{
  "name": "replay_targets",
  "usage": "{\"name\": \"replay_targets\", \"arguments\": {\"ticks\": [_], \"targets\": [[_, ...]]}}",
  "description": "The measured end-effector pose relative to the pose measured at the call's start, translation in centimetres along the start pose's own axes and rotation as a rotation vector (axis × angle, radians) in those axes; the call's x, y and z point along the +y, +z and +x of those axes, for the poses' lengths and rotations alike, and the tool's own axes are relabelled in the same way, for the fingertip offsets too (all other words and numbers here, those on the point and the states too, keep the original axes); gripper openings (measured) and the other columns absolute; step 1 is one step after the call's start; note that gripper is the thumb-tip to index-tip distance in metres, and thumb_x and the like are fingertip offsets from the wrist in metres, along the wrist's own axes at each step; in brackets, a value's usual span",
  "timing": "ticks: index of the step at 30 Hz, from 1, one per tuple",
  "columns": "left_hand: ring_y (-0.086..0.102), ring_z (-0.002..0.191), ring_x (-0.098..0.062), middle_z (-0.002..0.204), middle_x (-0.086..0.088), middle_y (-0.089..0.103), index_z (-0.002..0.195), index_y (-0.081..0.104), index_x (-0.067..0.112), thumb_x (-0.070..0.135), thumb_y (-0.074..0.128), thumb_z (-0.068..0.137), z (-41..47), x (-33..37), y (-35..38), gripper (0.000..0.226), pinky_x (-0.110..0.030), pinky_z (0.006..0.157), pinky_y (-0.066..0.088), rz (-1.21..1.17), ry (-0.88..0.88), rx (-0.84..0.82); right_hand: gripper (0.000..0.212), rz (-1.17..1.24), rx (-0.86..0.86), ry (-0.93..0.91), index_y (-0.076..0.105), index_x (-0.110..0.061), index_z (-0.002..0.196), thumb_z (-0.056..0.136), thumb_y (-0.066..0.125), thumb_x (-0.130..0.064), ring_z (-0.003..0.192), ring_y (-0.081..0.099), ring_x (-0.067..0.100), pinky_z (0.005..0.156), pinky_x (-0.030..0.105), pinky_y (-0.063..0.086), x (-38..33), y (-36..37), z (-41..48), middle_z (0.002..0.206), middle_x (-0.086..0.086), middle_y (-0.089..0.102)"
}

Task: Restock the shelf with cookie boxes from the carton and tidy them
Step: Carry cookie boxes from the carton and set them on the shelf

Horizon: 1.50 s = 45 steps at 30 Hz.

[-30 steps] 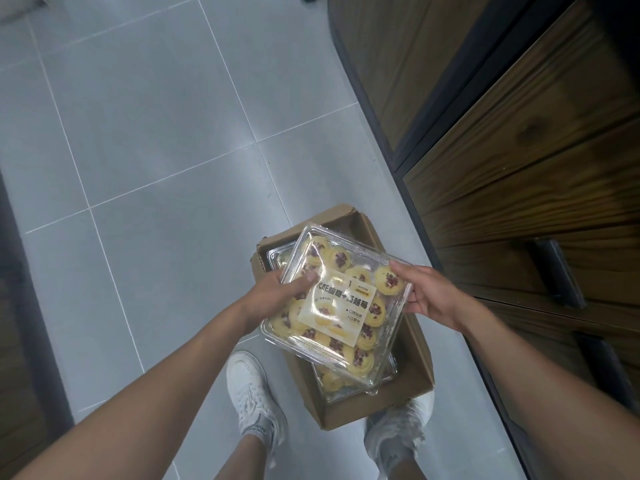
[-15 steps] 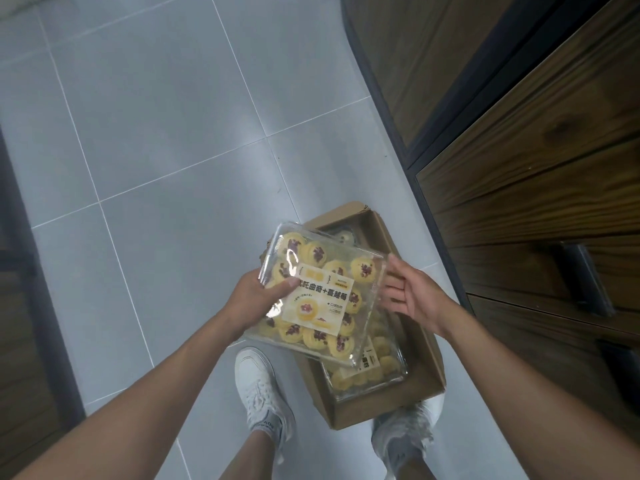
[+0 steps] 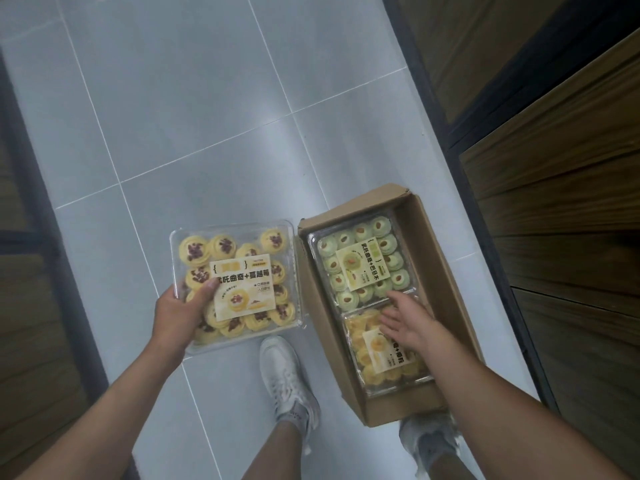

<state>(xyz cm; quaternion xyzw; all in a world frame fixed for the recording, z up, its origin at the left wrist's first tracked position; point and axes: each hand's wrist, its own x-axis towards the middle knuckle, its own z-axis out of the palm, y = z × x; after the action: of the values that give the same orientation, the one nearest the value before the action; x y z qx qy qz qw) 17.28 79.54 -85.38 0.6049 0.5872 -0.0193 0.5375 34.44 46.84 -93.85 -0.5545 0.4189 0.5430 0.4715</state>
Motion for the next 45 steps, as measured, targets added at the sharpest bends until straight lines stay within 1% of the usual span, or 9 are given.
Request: {"name": "replay_targets", "arguments": {"ticks": [7, 10, 13, 15, 23, 27, 31, 38, 45], "targets": [[0.079, 0.071, -0.014, 0.080, 0.008, 0.081, 0.106, 0.073, 0.021, 0.030, 0.076, 0.096, 1.2, -1.9, -0.7, 0.013, -0.027, 0.050, 0.061, -0.018, -0.020, -0.002, 0.045, 0.253, 0.116, 0.029, 0.051, -0.011, 0.141, 0.101, 0.064, -0.028, 0.123, 0.058, 0.030, 0.119, 0.048, 0.039, 0.4, 2.4, 0.9, 0.132, 0.019, 0.059], [0.077, 0.064, -0.009, 0.075, 0.010, 0.080, 0.101, 0.072, 0.022, 0.029, 0.075, 0.097, 1.4, -1.9, -0.5, 0.008, -0.022, 0.047, 0.058, -0.022, -0.025, -0.008, 0.028, 0.282, 0.099, 0.049, 0.061, -0.012, 0.113, 0.095, 0.073, -0.028, 0.098, 0.064, 0.023, 0.107, 0.044, 0.049, 0.7, 2.6, 0.9, 0.111, 0.010, 0.067], [0.077, 0.070, -0.018, 0.077, 0.008, 0.080, 0.102, 0.074, 0.023, 0.033, 0.074, 0.097, 1.4, -1.9, -0.6, 0.011, -0.025, 0.049, 0.059, -0.030, -0.040, -0.002, 0.031, 0.304, 0.119, 0.022, 0.064, -0.014, 0.112, 0.087, 0.081, -0.021, 0.097, 0.064, 0.022, 0.079, 0.034, 0.053, 0.5, 3.5, 0.4, 0.108, 0.008, 0.069], [0.078, 0.072, -0.020, 0.080, 0.005, 0.081, 0.104, 0.074, 0.023, 0.036, 0.075, 0.097, 1.3, -1.6, -0.6, 0.015, -0.028, 0.051, 0.061, -0.032, -0.049, -0.002, 0.030, 0.273, 0.143, -0.004, 0.062, -0.014, 0.107, 0.086, 0.083, -0.020, 0.105, 0.061, 0.023, 0.083, 0.035, 0.053, 0.3, 3.8, 0.2, 0.112, 0.008, 0.067], [0.077, 0.070, -0.021, 0.080, 0.003, 0.081, 0.105, 0.074, 0.020, 0.039, 0.079, 0.093, -1.1, 0.9, -1.3, 0.023, -0.030, 0.051, 0.061, -0.007, -0.066, 0.003, 0.035, 0.443, 0.120, -0.110, 0.060, -0.009, 0.126, 0.093, 0.073, -0.006, 0.109, 0.071, 0.031, 0.072, 0.039, 0.067, -0.4, 3.6, -3.8, 0.119, 0.016, 0.073], [0.078, 0.079, -0.018, 0.084, 0.005, 0.081, 0.102, 0.073, 0.025, 0.040, 0.080, 0.092, -3.5, 3.4, -2.5, 0.019, -0.030, 0.061, 0.060, -0.005, -0.069, -0.008, 0.049, 0.309, 0.164, -0.121, 0.056, -0.010, 0.138, 0.092, 0.073, -0.007, 0.118, 0.068, 0.033, 0.099, 0.048, 0.058, -0.2, 1.7, -8.1, 0.125, 0.016, 0.072], [0.079, 0.081, -0.014, 0.088, 0.006, 0.081, 0.107, 0.074, 0.021, 0.041, 0.081, 0.091, -6.9, 6.8, -4.2, 0.026, -0.031, 0.066, 0.060, 0.008, -0.063, -0.016, 0.046, 0.246, 0.155, -0.183, 0.057, -0.011, 0.139, 0.095, 0.071, -0.007, 0.110, 0.071, 0.030, 0.070, 0.036, 0.064, -0.3, -0.3, -14.9, 0.125, 0.015, 0.072], [0.079, 0.080, -0.021, 0.092, 0.000, 0.082, 0.111, 0.075, 0.016, 0.044, 0.080, 0.091, -13.1, 13.4, -8.2, 0.035, -0.037, 0.065, 0.065, 0.025, -0.080, -0.057, 0.041, 0.218, 0.120, -0.266, 0.059, -0.008, 0.134, 0.096, 0.072, -0.010, 0.078, 0.080, 0.020, 0.054, 0.030, 0.061, -1.4, -1.4, -27.7, 0.110, 0.012, 0.078], [0.078, 0.071, -0.026, 0.079, -0.003, 0.081, 0.107, 0.075, 0.012, 0.040, 0.078, 0.094, -18.5, 21.2, -13.0, 0.030, -0.038, 0.063, 0.063, 0.084, -0.025, -0.154, 0.035, 0.268, 0.053, -0.390, 0.062, -0.005, 0.128, 0.095, 0.072, -0.008, 0.095, 0.078, 0.028, 0.073, 0.040, 0.066, -1.5, -0.6, -39.9, 0.109, 0.014, 0.079]]}}
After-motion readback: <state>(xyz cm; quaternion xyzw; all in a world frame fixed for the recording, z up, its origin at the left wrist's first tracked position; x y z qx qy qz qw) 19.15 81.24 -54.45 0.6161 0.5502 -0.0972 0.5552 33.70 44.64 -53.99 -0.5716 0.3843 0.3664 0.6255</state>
